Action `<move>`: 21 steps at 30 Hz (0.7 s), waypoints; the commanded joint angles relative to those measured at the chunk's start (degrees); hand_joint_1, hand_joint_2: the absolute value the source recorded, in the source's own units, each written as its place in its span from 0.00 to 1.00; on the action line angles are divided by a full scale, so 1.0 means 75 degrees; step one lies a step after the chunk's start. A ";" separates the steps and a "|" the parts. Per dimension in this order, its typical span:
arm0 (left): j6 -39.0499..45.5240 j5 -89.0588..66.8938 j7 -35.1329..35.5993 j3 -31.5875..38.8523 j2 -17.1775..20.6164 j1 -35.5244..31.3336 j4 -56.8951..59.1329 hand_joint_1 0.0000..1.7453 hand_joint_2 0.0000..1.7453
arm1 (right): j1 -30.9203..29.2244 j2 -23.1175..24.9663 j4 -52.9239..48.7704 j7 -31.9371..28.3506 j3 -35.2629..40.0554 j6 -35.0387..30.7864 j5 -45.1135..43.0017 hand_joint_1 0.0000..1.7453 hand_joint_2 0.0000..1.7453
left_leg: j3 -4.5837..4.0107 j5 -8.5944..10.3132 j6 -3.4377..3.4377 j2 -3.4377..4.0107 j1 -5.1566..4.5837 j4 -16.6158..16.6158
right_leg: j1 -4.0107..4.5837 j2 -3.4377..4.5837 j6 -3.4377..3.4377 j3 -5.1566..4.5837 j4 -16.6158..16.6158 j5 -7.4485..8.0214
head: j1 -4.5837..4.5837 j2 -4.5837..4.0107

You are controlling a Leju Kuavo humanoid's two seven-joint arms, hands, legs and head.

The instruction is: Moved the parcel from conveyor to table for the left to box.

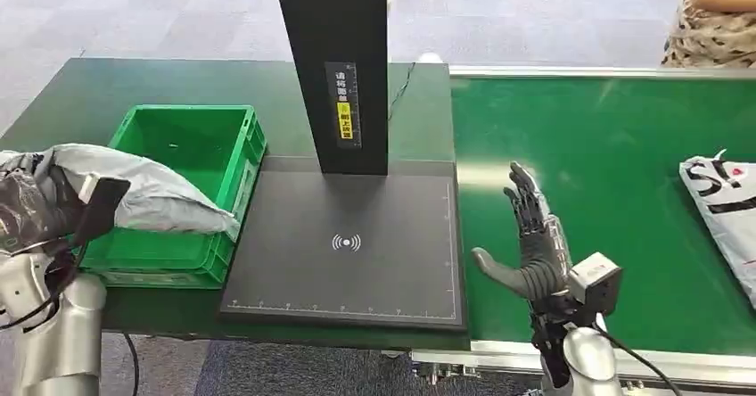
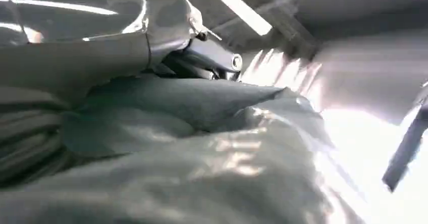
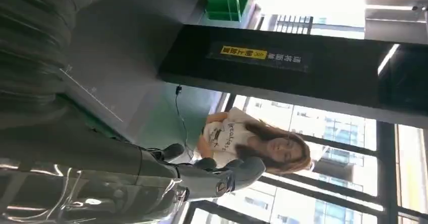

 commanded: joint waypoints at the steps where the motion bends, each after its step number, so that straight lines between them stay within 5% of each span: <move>1: -0.1059 -0.0556 0.1159 -0.1389 0.0943 -0.1730 0.3284 1.00 1.00 | -0.0277 -0.0031 0.0434 0.0076 0.0003 0.0020 0.0136 0.00 1.00 | 0.0030 0.0010 0.0002 -0.0034 0.0003 -0.0021 | 0.0004 -0.0032 0.0000 0.0043 -0.0024 0.0000 | 0.0000 0.0000; 6: -0.2094 0.0127 0.0382 -0.2166 0.0818 -0.2096 0.3879 1.00 1.00 | -0.0121 -0.0045 0.0341 0.0064 -0.0199 0.0074 0.0232 0.00 1.00 | 0.0029 0.0009 0.0004 -0.0038 0.0000 -0.0018 | 0.0002 -0.0037 0.0000 0.0047 -0.0025 0.0002 | 0.0000 0.0000; 7: -0.2294 0.0342 0.0255 -0.2287 0.0762 -0.2137 0.3965 0.94 1.00 | -0.0089 -0.0046 0.0325 0.0049 -0.0240 0.0096 0.0252 0.00 1.00 | 0.0039 0.0011 0.0005 -0.0042 -0.0002 -0.0027 | 0.0000 -0.0041 0.0001 0.0058 -0.0034 0.0003 | 0.0000 0.0000; 8: -0.2631 0.0690 -0.0050 -0.2391 0.0696 -0.2181 0.4068 0.15 1.00 | -0.0059 -0.0042 0.0312 0.0037 -0.0283 0.0116 0.0267 0.00 1.00 | 0.0024 0.0011 0.0006 -0.0045 -0.0004 -0.0015 | -0.0002 -0.0049 0.0001 0.0046 -0.0022 0.0001 | 0.0000 0.0000; 9: -0.3030 0.1082 -0.0356 -0.2464 0.0621 -0.2215 0.4164 0.00 1.00 | -0.0031 -0.0054 0.0311 0.0022 -0.0312 0.0140 0.0281 0.00 1.00 | 0.0037 0.0014 0.0008 -0.0050 -0.0002 -0.0026 | 0.0000 -0.0054 0.0001 0.0063 -0.0037 0.0003 | 0.0000 0.0000; 13: -0.3647 0.2525 -0.1230 -0.2657 0.0420 -0.2202 0.4308 0.00 1.00 | 0.0054 -0.0064 0.0336 -0.0095 -0.0419 0.0250 0.0324 0.00 1.00 | 0.0042 0.0009 0.0010 -0.0045 -0.0005 -0.0026 | -0.0003 -0.0050 0.0004 0.0067 -0.0040 0.0001 | 0.0003 0.0000; 21: -0.1858 0.6292 -0.3304 -0.2347 -0.0216 -0.0792 0.1371 0.00 1.00 | -0.0037 -0.0061 0.0382 0.0003 -0.0255 0.0201 0.0263 0.00 1.00 | 0.0027 0.0001 0.0011 -0.0029 -0.0007 -0.0019 | -0.0005 -0.0033 0.0007 0.0052 -0.0040 0.0000 | 0.0003 0.0000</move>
